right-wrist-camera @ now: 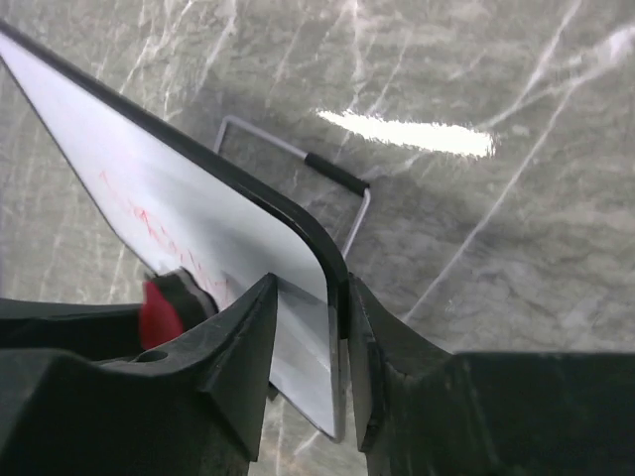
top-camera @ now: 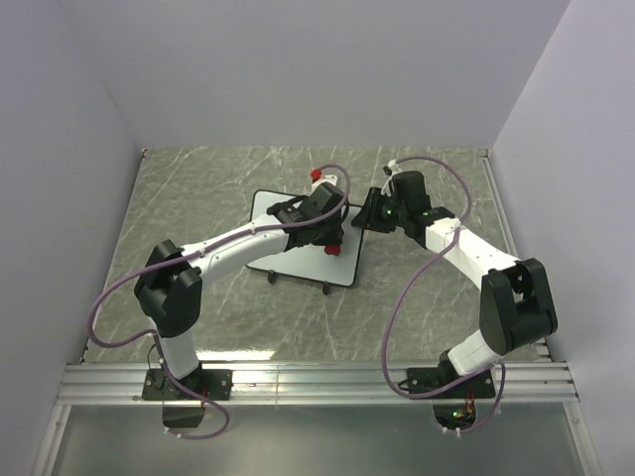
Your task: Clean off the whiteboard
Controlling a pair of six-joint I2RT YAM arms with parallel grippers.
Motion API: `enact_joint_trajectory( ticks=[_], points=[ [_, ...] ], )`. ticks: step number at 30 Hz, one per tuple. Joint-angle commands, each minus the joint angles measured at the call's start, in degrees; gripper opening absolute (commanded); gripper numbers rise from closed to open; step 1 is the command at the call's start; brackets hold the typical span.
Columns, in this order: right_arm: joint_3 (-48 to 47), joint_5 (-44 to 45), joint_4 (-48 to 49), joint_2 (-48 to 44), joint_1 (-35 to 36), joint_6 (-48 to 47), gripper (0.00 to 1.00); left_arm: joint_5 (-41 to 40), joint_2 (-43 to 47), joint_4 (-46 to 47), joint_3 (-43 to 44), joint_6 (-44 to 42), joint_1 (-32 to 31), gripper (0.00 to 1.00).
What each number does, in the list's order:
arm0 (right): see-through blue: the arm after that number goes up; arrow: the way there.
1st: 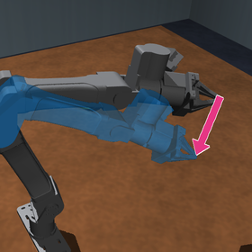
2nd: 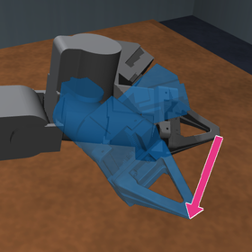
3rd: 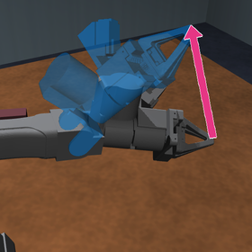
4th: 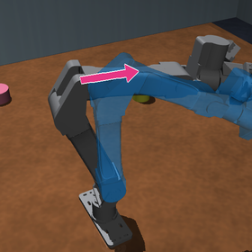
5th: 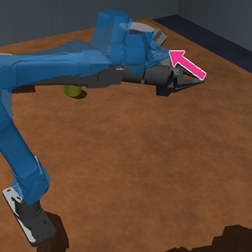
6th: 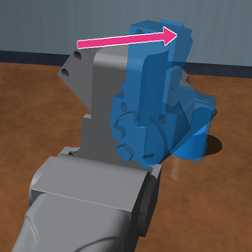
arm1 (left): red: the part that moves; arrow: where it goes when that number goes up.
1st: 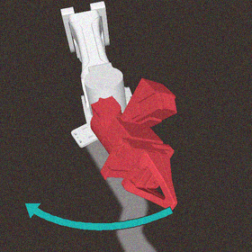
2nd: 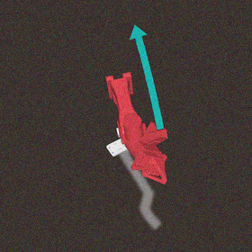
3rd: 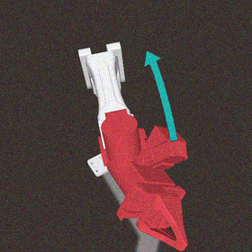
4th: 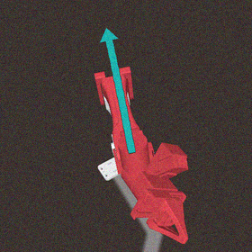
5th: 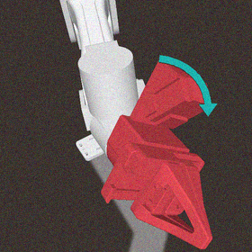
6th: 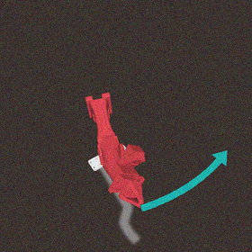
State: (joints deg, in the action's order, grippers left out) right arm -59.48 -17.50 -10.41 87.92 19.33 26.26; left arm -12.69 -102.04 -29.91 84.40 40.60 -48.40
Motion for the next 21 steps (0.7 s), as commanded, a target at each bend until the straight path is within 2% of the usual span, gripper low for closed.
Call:
enact_joint_trajectory(
  ticks=[1, 2, 9, 12, 17, 21],
  points=[
    [1.0, 0.3, 4.2, 0.2, -0.2, -0.2, 0.3, -0.3, -1.1, 2.1, 1.1, -1.5, -0.9, 0.0],
    [1.5, -0.1, 4.3, 0.0, -0.3, -0.2, 0.24, -0.7, -1.4, 2.6, 0.9, -1.5, -1.3, 0.0],
    [2.7, -2.8, 5.0, -1.1, -0.3, -1.9, 0.04, -5.4, -4.1, 4.8, 1.5, -0.1, -2.8, 0.0],
    [5.7, -4.1, 7.6, -1.4, -0.2, -0.6, 0.0, -7.7, -4.9, 6.7, 0.8, 0.4, -3.3, 0.0],
    [7.7, -4.3, 7.0, -1.6, -0.1, -2.1, 0.0, -12.6, -5.6, 11.0, -3.9, 1.6, -3.3, 0.0],
    [8.9, -3.5, 5.6, -3.7, -0.2, -2.9, 0.0, -16.8, -1.3, 19.3, -13.6, -0.7, -2.9, 0.0]
  ],
)
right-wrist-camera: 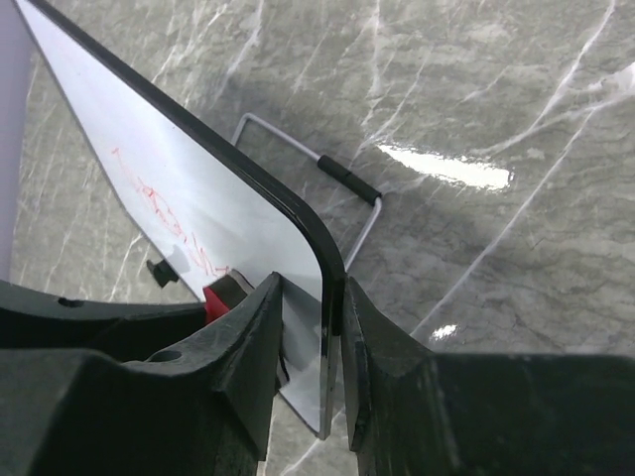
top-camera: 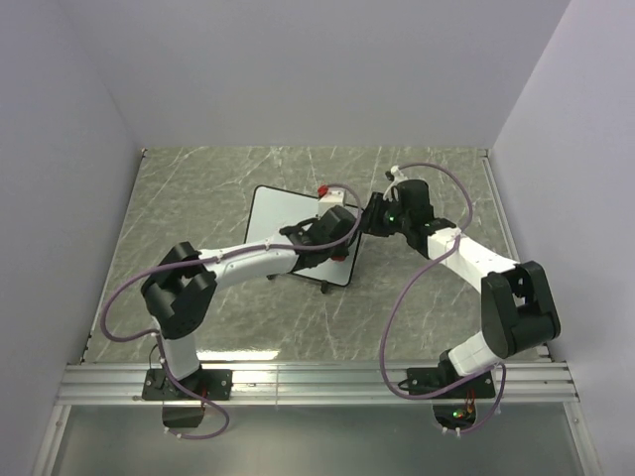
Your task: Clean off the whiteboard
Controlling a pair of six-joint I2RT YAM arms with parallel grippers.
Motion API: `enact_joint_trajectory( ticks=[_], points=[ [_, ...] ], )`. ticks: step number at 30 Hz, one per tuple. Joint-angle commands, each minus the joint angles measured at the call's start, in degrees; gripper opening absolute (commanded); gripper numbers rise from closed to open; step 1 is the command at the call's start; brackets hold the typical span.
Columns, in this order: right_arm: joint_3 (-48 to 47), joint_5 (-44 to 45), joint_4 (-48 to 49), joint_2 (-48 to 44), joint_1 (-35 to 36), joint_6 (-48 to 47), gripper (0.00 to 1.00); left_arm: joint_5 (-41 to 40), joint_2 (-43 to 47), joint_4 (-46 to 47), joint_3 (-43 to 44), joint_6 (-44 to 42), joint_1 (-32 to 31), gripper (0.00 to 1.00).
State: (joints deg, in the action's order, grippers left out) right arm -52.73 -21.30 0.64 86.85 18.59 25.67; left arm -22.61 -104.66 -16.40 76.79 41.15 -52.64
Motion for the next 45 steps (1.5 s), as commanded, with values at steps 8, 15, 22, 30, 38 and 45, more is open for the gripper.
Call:
enact_joint_trajectory(
  ticks=[8, 15, 22, 30, 38, 45],
  points=[
    [2.7, 0.2, -9.4, -4.5, 0.5, -3.8, 0.0, -13.1, 6.8, 15.1, -18.9, -0.4, 5.5, 0.0],
    [4.1, -0.1, -10.1, -5.6, 0.4, -4.3, 0.0, -11.1, 12.9, 17.5, -24.6, -1.9, 13.1, 0.0],
    [3.8, 0.2, -10.4, -5.5, 0.5, -3.8, 0.0, -8.4, 12.8, 16.9, -23.9, -1.7, 9.3, 0.0],
    [2.3, -0.1, -10.4, -4.3, 0.6, -3.3, 0.0, -2.0, 7.2, 16.7, -19.0, 5.0, -0.9, 0.0],
    [2.9, -0.7, -10.0, -4.3, 0.5, -3.0, 0.0, -0.8, 4.6, 16.0, -14.0, 4.9, -4.0, 0.0],
    [2.9, -1.0, -10.3, -4.8, 0.5, -3.1, 0.0, -3.2, 9.6, 17.8, -21.3, 4.6, 0.0, 0.0]
  ],
)
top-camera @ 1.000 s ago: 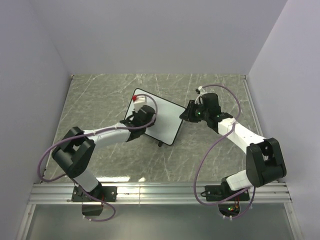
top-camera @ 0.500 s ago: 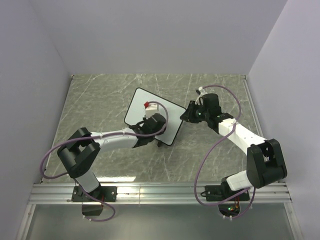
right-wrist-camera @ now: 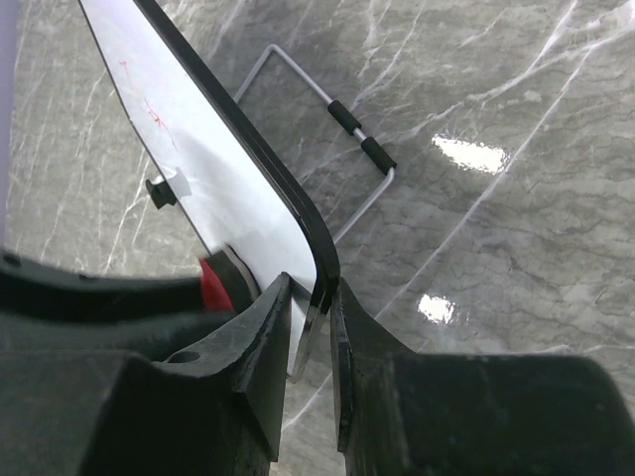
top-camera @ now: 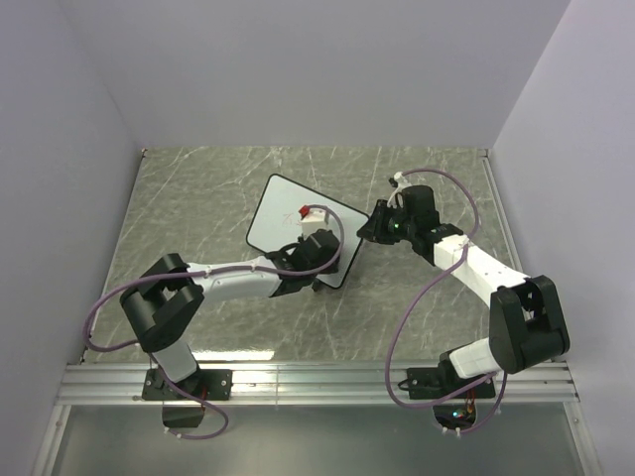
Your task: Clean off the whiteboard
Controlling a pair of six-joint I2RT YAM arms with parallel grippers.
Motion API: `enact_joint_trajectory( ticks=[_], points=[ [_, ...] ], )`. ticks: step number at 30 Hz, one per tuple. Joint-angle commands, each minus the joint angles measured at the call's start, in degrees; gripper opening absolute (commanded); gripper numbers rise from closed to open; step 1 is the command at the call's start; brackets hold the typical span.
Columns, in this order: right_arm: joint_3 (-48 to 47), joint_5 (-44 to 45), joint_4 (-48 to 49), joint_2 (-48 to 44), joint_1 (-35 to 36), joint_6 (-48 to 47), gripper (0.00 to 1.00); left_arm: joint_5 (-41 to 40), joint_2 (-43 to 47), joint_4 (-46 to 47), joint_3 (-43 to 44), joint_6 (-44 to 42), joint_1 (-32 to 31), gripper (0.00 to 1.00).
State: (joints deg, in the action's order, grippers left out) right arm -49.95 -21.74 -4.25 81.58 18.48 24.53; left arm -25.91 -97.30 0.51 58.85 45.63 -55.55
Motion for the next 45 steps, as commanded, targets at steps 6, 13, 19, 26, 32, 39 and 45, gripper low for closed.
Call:
enact_joint_trajectory(
  ticks=[6, 13, 19, 26, 32, 39, 45],
  points=[
    [0.1, -1.5, -5.2, 1.0, 0.5, -1.2, 0.0, 3.2, 1.8, 1.9, -3.9, -1.2, 3.1, 0.0],
    [-1.1, -1.6, -5.9, 1.8, 0.8, -1.2, 0.0, 6.1, -1.5, 1.6, 3.4, -3.2, -0.4, 0.0],
    [-1.5, -1.7, -6.6, 2.0, 0.9, -1.3, 0.0, 3.2, -2.0, -0.3, 5.8, -4.0, 0.2, 0.0],
    [-1.7, -1.7, -6.6, 2.5, 1.1, -1.4, 0.0, 3.7, 0.2, -0.2, 0.0, -3.6, 4.5, 0.0],
    [-2.0, -1.6, -6.9, 2.6, 1.2, -1.5, 0.0, 5.2, 1.1, 0.5, -2.1, -6.1, 6.6, 0.0],
    [-2.5, -1.0, -7.7, 2.8, 1.3, -1.8, 0.0, 6.2, -1.1, -0.3, 4.5, -6.8, 3.3, 0.0],
    [-3.1, -1.0, -8.3, 2.6, 1.4, -1.8, 0.0, 8.9, -0.3, 1.1, 2.9, -9.1, 9.0, 0.0]
  ],
)
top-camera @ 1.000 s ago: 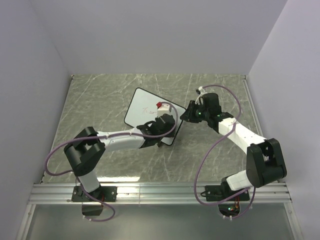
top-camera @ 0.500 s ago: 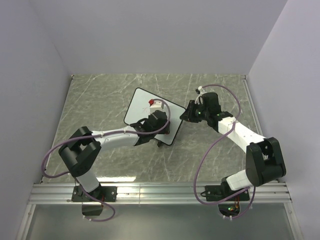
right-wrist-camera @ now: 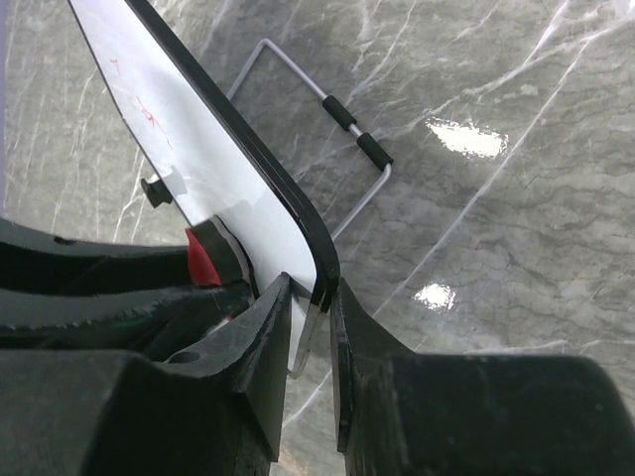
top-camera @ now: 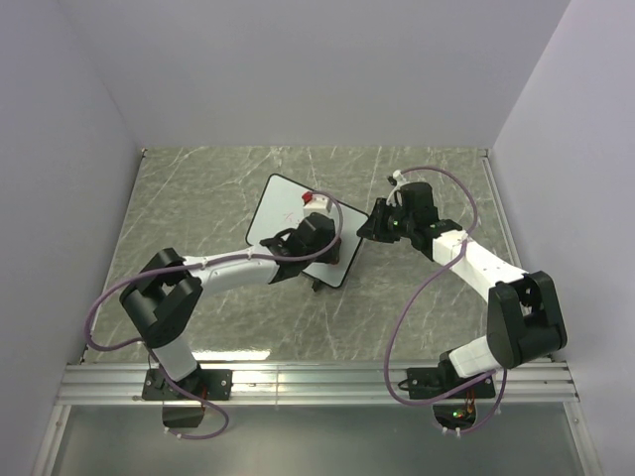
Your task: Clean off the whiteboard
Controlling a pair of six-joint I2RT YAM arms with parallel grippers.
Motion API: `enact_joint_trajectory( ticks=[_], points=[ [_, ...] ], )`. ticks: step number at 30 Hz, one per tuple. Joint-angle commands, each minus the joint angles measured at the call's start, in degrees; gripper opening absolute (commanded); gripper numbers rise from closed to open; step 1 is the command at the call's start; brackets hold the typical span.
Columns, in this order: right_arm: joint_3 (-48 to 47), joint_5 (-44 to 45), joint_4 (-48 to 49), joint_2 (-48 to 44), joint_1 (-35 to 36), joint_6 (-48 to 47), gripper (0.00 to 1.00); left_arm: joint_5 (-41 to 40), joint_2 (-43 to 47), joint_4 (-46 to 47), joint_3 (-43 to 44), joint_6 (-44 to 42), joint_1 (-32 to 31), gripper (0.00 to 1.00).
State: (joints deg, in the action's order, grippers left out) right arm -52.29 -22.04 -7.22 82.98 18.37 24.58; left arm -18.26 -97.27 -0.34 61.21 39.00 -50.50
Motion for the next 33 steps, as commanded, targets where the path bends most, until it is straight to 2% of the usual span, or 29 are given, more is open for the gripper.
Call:
enact_joint_trajectory(
  ticks=[1, 11, 20, 26, 33],
  points=[
    [-0.7, -0.7, -5.5, 1.2, 1.6, -1.9, 0.0, 1.2, 0.1, 2.2, 0.2, -2.9, 4.9, 0.0],
    [-1.5, -0.5, -6.3, 1.7, 1.9, -2.2, 0.0, 4.0, 1.0, 2.1, -0.8, -6.0, 18.1, 0.0],
    [-1.9, -0.5, -6.6, 1.8, 1.9, -2.3, 0.0, 6.6, 1.3, 3.1, -3.3, -6.9, 26.8, 0.0],
    [-1.8, -0.5, -6.7, 2.0, 2.0, -2.4, 0.0, 7.4, 0.5, 3.4, -3.0, -7.6, 29.0, 0.0],
    [-2.1, -0.4, -6.8, 2.5, 2.0, -2.3, 0.0, 10.6, -1.8, 2.7, 1.3, -7.5, 28.5, 0.0]
  ],
)
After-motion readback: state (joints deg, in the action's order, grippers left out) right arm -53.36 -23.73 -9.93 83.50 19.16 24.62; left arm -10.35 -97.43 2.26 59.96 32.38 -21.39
